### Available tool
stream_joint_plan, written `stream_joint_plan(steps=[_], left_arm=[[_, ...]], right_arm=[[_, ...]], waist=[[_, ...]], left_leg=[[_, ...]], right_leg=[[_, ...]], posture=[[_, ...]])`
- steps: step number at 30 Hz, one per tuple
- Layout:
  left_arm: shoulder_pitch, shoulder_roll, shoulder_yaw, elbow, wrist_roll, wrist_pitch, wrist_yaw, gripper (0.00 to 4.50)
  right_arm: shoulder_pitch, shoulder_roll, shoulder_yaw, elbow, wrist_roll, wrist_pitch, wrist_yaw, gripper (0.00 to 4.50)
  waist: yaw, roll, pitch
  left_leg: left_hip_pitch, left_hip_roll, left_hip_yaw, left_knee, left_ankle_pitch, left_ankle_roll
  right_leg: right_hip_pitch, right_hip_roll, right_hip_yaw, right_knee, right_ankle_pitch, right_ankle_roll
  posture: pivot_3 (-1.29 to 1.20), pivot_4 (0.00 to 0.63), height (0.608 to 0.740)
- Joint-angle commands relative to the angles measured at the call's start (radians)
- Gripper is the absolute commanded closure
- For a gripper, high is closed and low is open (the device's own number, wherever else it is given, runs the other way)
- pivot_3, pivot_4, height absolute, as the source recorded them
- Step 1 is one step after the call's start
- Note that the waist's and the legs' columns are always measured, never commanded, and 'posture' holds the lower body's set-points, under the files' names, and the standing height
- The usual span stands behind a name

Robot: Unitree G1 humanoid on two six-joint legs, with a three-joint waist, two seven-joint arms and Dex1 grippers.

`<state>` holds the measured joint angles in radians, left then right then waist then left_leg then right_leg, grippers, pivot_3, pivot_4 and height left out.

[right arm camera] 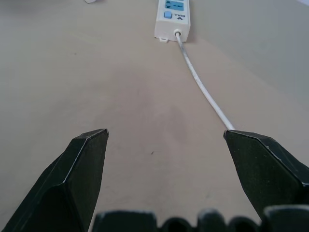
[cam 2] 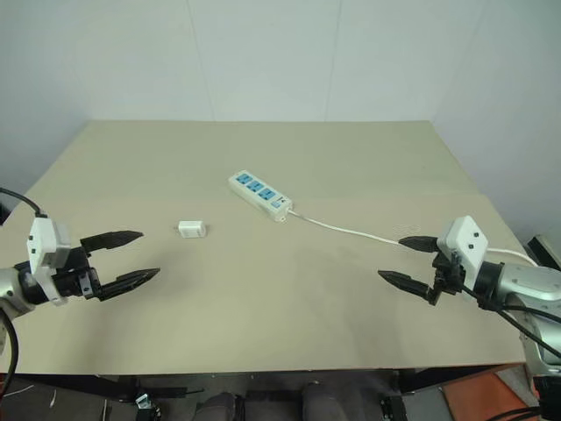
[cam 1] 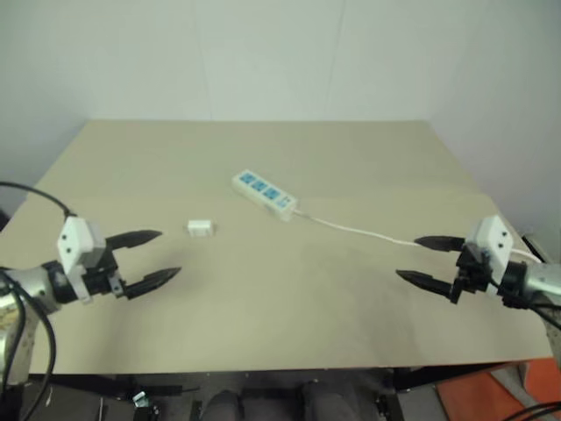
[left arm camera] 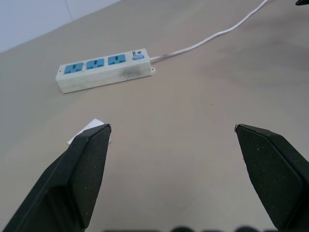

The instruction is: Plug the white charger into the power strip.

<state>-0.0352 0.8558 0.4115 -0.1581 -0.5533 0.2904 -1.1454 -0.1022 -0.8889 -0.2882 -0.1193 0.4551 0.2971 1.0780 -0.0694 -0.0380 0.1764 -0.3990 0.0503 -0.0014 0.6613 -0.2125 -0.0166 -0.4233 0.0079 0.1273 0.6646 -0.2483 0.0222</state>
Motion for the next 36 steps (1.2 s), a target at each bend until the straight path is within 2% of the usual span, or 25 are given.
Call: stream_joint_plan(steps=[1,13,18,21,25,28,32,36], left_arm=[[-0.017,-0.003,0.014,-0.007,-0.015,-0.023,0.005,0.01],[-0.013,-0.014,0.008,0.006,-0.002,-0.054,0.005,0.01],[-0.028,-0.02,0.0,0.016,0.0,-0.055,0.009,0.01],[-0.052,-0.013,-0.026,0.036,0.014,-0.058,-0.002,0.01],[-0.047,-0.011,-0.038,0.021,0.025,-0.043,0.011,0.01],[-0.024,-0.023,-0.043,-0.009,0.035,-0.046,0.033,0.01],[0.015,-0.034,-0.034,-0.057,0.045,-0.039,0.075,0.01],[0.123,-0.048,0.039,-0.148,0.014,-0.007,0.122,0.01]], right_arm=[[-0.012,-0.001,-0.028,-0.029,0.023,-0.008,-0.002,0.0],[-0.048,0.001,-0.009,-0.01,0.01,-0.017,0.006,0.0],[-0.181,0.082,0.091,0.075,-0.031,-0.045,-0.023,0.0],[-0.332,0.166,0.191,0.231,-0.098,-0.096,-0.012,0.0],[-0.594,0.368,0.294,0.598,-0.223,-0.178,-0.135,0.0],[-0.73,0.477,0.346,0.856,-0.31,-0.285,-0.186,0.0],[-0.878,0.57,0.349,1.134,-0.363,-0.375,-0.26,0.0],[-0.97,0.61,0.355,1.306,-0.425,-0.414,-0.344,0.0]], waist=[[0.0,0.0,0.0],[0.0,0.0,0.0],[-0.008,0.0,0.0],[-0.009,0.0,0.0],[-0.024,0.0,0.0],[-0.029,-0.001,0.001],[-0.028,0.0,0.001],[-0.031,0.0,0.001]], left_leg=[[0.0,0.0,0.0,0.0,0.0,0.0],[0.0,0.0,0.0,0.0,0.0,0.0],[0.001,0.0,0.0,0.0,0.0,0.0],[0.002,0.0,0.0,0.0,0.0,0.0],[0.0,0.0,0.0,0.0,0.0,0.0],[-0.002,0.0,0.0,-0.001,0.0,0.0],[-0.005,0.0,0.0,-0.003,0.0,0.0],[-0.006,-0.002,-0.001,-0.003,0.0,0.0]], right_leg=[[0.0,0.0,0.0,0.0,0.0,0.0],[0.0,0.0,0.0,0.0,0.0,0.0],[0.0,0.0,0.0,0.0,0.0,0.0],[0.0,0.001,0.0,0.0,0.001,0.001],[-0.001,0.001,0.001,0.0,0.001,0.0],[-0.003,0.001,0.001,0.0,0.003,-0.003],[-0.004,-0.001,-0.001,-0.001,0.005,-0.008],[-0.005,-0.005,-0.003,-0.001,0.006,-0.008]], posture=[[0.0,0.15,0.74],[0.0,0.15,0.74],[0.0,0.15,0.74],[0.0,0.15,0.74],[0.0,0.15,0.74],[0.0,0.15,0.74],[0.0,0.15,0.74],[0.0,0.15,0.74]])
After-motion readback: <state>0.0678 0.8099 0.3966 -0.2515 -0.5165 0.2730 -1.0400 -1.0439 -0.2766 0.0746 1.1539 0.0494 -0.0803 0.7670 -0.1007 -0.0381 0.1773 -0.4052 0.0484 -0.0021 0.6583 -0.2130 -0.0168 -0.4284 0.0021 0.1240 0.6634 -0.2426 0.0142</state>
